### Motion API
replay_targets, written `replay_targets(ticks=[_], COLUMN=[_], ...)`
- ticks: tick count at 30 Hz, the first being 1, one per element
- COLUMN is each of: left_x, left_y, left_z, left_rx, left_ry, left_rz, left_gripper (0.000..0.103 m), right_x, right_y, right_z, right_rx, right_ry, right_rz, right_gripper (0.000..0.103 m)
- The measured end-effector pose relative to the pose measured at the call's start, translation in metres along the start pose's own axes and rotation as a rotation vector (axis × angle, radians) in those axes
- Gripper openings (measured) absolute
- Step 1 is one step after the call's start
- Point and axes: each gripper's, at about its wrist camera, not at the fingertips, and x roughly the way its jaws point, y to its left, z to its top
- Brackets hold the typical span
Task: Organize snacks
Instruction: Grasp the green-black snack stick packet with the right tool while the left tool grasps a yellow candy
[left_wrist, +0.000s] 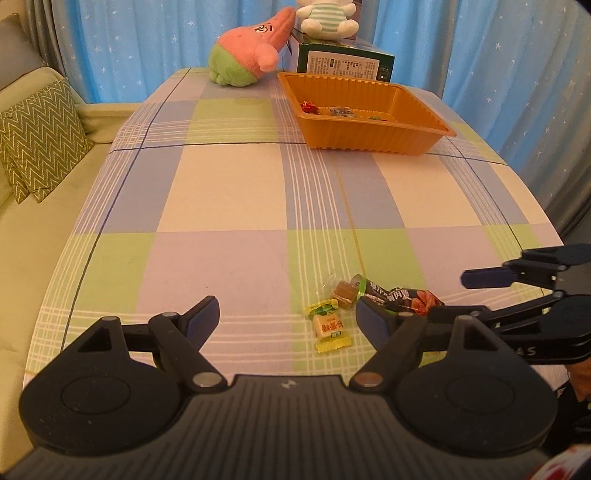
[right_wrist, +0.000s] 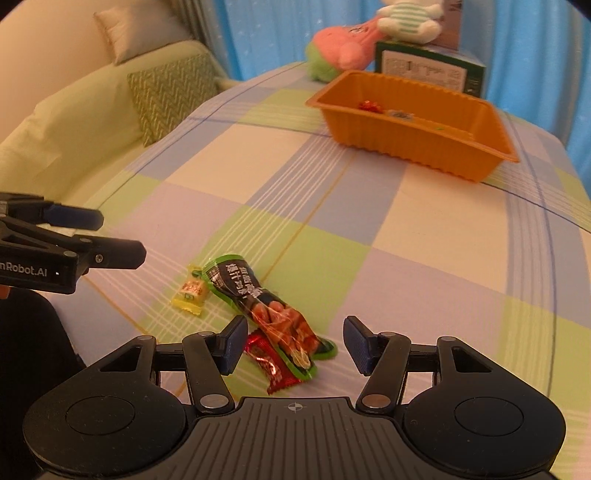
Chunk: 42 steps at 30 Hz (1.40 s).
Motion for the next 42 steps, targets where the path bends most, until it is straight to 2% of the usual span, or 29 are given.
replay_targets(ticks=[6,8,10,11,16,19,24,29,36,38,42], left_x=[0.013,0.016,0.018,0.019,0.022,0.025,0.028,0.033,0.039,0.041,0.047], left_y=[0.004,0.005,0.005,0.005,0.005,0.003,-0.003,-0.008,-0.007,-0.008,-0.013], left_z=[0.002,0.003,0.004,0.005,0.006,0.007,0.006,0.004,-0.001,-0.002,-0.004], left_rx=[-0.007,-0.009,-0.012,-0.014,-0.013,-0.013,-0.007,-0.001,-0.046,-0.041,-0.021], left_ry=[0.024,0.029,0.031,0.032,0.035,0.04,0.047,0.062,0.072,0.076,0.086], left_rz=[-0.01,-0.012,-0.013,-0.014,-0.018,-0.023,-0.039,-0.061,-0.087,-0.087,-0.087], left_gripper=[0.078,0.078,0.078,0.078,0.078,0.078,0.076,0.073,0.072,0.07,0.058], right_x=[0.035,0.043,0.05,0.051,0.047,0.039,0.026,0.021,0.038,0.038,0.034], right_y=[0.005,0.005,0.004,0.002,-0.018,-0.035,-0.059,-0.064,-0.052,-0.05,-0.053], right_z=[0.013,0.016,0.019,0.02,0.02,0.017,0.009,0.005,0.006,0.004,-0.001], right_rx=[-0.092,-0.109,-0.107,-0.101,-0.005,0.082,0.207,0.196,0.113,0.113,0.173], right_ry=[0.053,0.066,0.082,0.084,0.061,0.046,0.025,-0.001,0.009,0.002,-0.016], right_rz=[0.035,0.041,0.045,0.043,0.008,-0.059,-0.119,-0.118,-0.14,-0.154,-0.155], right_gripper=[0.058,0.053,0.043,0.042,0.03,0.03,0.031,0.031,0.032,0.032,0.03])
